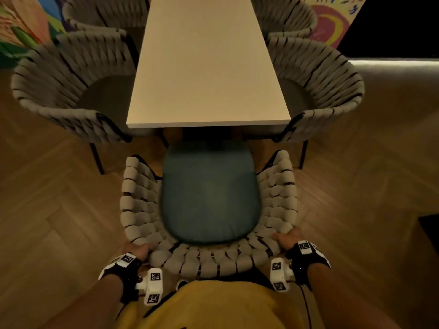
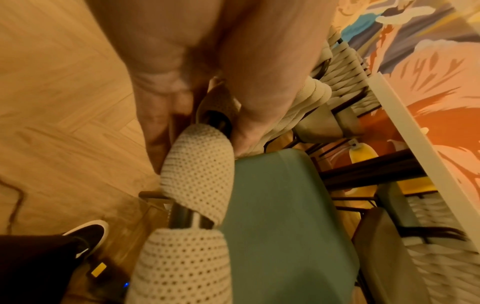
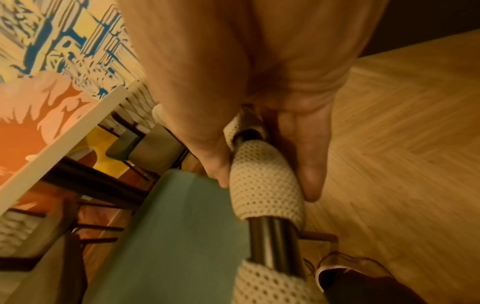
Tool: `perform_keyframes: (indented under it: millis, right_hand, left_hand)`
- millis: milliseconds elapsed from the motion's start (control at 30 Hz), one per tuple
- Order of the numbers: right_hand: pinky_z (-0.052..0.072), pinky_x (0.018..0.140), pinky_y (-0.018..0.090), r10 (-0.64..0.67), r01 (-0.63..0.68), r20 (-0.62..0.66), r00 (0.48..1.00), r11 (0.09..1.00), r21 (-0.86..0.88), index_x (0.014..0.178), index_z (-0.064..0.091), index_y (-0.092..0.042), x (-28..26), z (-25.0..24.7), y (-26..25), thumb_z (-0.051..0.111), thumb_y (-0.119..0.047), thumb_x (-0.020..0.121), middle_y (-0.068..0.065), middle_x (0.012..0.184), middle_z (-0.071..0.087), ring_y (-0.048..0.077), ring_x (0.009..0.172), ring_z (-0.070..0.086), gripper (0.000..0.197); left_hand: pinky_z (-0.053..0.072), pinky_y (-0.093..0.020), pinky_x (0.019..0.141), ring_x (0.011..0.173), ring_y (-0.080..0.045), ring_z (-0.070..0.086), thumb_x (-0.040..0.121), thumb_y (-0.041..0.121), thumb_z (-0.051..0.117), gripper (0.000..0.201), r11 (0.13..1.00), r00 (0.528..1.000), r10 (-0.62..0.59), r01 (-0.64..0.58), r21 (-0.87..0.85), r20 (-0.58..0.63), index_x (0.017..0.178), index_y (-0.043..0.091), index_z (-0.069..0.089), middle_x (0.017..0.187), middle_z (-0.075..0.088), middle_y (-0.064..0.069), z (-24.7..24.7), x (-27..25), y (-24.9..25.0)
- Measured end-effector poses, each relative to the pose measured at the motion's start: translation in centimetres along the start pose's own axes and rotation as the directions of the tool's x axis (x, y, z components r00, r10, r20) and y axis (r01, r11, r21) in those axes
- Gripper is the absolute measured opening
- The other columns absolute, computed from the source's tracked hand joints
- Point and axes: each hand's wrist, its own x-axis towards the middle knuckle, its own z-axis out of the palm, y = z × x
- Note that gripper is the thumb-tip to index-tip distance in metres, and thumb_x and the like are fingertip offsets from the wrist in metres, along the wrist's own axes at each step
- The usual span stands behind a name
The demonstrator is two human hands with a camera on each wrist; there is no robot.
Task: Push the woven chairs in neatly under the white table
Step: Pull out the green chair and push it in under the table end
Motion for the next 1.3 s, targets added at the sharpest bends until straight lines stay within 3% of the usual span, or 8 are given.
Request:
perform_keyframes:
  millis: [100,167,400,567,700,867,967,1300]
  right_hand:
    - [0.057,0.071,0.059,0.029,-0.029,-0.021,0.999,0.999,0.028,0.135,0.033,-0.012,0.2,0.1,-0.5,0.076,-0.013,0.077,0.023,0.125,0.053,0.045,0.099,0.059,0.073]
    - [0.057,0.07,0.06,0.028,-0.027,-0.033,0.999,1.0,0.011,0.135,0.034,-0.014,0.6,0.3,-0.7,0.076,-0.015,0.076,0.022,0.123,0.054,0.044,0.097,0.06,0.072]
    - [0.059,0.07,0.05,0.013,-0.015,-0.042,0.999,0.999,-0.044,0.136,0.036,-0.012,0.4,0.1,-2.1,0.073,-0.019,0.078,0.021,0.123,0.056,0.039,0.089,0.062,0.069]
    - [0.055,0.071,0.042,-0.026,0.021,-0.063,0.998,0.997,-0.078,0.138,0.038,-0.009,0.5,-0.4,-2.8,0.067,-0.021,0.082,0.021,0.126,0.056,0.034,0.086,0.058,0.064]
    - [0.052,0.067,0.038,-0.038,0.031,-0.08,0.996,0.995,-0.091,0.133,0.045,-0.006,0.2,-0.4,-3.1,0.064,-0.02,0.084,0.02,0.113,0.061,0.03,0.074,0.056,0.055]
    - [0.058,0.077,0.046,-0.076,0.072,-0.054,0.996,0.994,-0.082,0.132,0.049,-0.01,0.3,-0.3,-3.1,0.063,-0.023,0.083,0.018,0.123,0.06,0.035,0.092,0.062,0.053]
    - [0.058,0.075,0.048,-0.104,0.104,-0.009,0.995,0.993,-0.048,0.129,0.053,-0.011,-0.4,-0.5,-3.0,0.066,-0.02,0.086,0.017,0.122,0.061,0.039,0.102,0.062,0.046]
    - [0.055,0.069,0.064,-0.06,0.061,-0.016,0.998,0.997,0.044,0.116,0.044,-0.012,-0.9,0.1,-2.2,0.073,-0.021,0.081,0.014,0.087,0.06,0.038,0.069,0.064,0.047]
  left_hand:
    - [0.058,-0.055,0.074,0.086,-0.036,0.069,0.058,0.029,0.08,0.06,0.998,0.999,0.042,-0.042,0.041,0.003,0.113,0.013,0.061,0.103,0.07,-0.015,0.1,-0.2,0.2]
    - [0.058,-0.056,0.074,0.088,-0.037,0.068,0.069,0.02,0.079,0.05,0.997,0.997,0.075,-0.075,0.021,0.017,0.115,0.011,0.062,0.106,0.069,-0.017,0.3,-2.2,1.4]
    - [0.058,-0.042,0.06,0.082,-0.04,0.065,0.082,0.004,0.07,0.025,0.999,0.997,0.035,-0.034,-0.01,0.074,0.104,0.0,0.058,0.104,0.065,-0.025,0.4,-3.1,2.7]
    - [0.058,-0.043,0.06,0.088,-0.041,0.066,0.083,0.007,0.071,0.036,0.998,0.989,0.061,-0.06,-0.009,0.134,0.114,-0.003,0.057,0.109,0.065,-0.026,0.8,-2.6,3.5]
    - [0.058,-0.042,0.058,0.087,-0.04,0.066,0.083,0.009,0.072,0.04,0.998,0.989,0.057,-0.055,-0.019,0.139,0.118,-0.001,0.055,0.109,0.065,-0.024,0.8,-2.2,3.2]
    - [0.057,-0.039,0.054,0.088,-0.038,0.065,0.083,0.011,0.072,0.042,0.998,0.99,0.037,-0.029,-0.057,0.14,0.12,0.004,0.053,0.114,0.063,-0.022,0.8,-1.8,2.8]
    - [0.056,-0.038,0.053,0.089,-0.039,0.065,0.082,0.01,0.072,0.041,0.997,0.993,0.033,-0.024,-0.078,0.116,0.119,0.006,0.054,0.116,0.063,-0.023,0.9,-1.9,2.6]
    - [0.057,-0.039,0.057,0.094,-0.037,0.063,0.078,0.011,0.077,0.051,0.987,0.993,0.052,-0.035,-0.156,0.11,0.123,0.012,0.053,0.117,0.064,-0.018,1.1,-2.8,1.4]
